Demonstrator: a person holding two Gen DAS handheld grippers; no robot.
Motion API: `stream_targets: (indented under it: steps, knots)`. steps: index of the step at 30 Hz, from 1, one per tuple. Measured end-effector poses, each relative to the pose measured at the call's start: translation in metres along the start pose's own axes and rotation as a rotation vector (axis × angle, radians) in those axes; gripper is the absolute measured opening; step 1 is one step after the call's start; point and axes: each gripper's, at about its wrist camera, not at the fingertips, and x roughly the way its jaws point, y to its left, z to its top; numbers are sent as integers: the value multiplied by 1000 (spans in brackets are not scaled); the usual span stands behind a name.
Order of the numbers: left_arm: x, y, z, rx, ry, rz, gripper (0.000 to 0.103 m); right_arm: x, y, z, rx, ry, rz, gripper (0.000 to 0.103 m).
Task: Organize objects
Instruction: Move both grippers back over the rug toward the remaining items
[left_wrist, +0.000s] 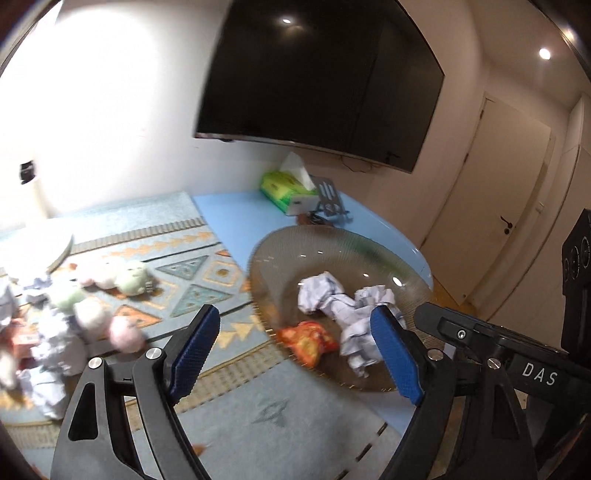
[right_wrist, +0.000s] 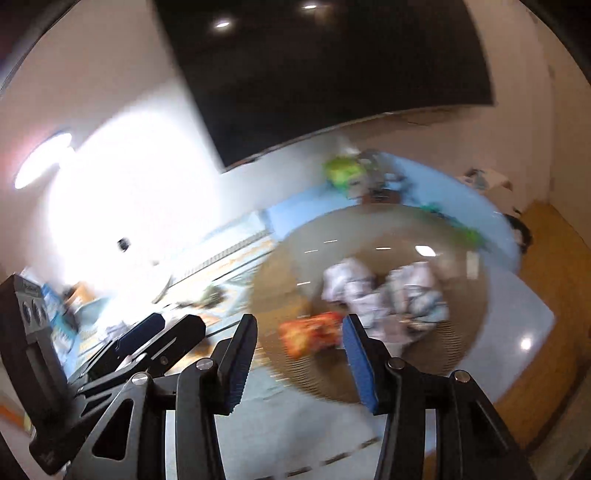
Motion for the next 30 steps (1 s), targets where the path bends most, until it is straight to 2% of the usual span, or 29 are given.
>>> stream_targets:
  steps: [2, 5, 9, 12, 13, 15, 17, 20, 24, 30]
  knots:
    - [-20, 16, -2, -23, -25, 23, 84, -4, 22, -4, -49, -19, 21, 48]
    - [-59, 49, -8, -69, -80, 98, 101, -1, 56, -11, -113, -10, 86, 55]
    - [-113, 97, -25, -132, -161, 230, 102, 18, 105, -30, -192, 32, 176, 56]
    - [-137, 140, -40, -184, -171, 374, 102, 41, 141, -51, -252, 65, 226, 57]
    - [-142, 155, -48, -202, -166, 419, 102, 51, 151, -59, -269, 82, 239, 61]
    - [-149, 183, -63, -223, -145, 519, 102, 71, 169, -73, -297, 128, 257, 62]
    - [-155, 212, -79, -253, -120, 578, 102, 87, 184, -85, -319, 164, 282, 62]
    - [-155, 240, -97, -282, -87, 621, 102, 111, 201, -95, -343, 199, 310, 62]
    - [-147, 254, -107, -280, -71, 668, 102, 138, 217, -104, -373, 187, 297, 62]
    - [-142, 254, -109, -271, -43, 653, 102, 154, 220, -109, -374, 199, 273, 64]
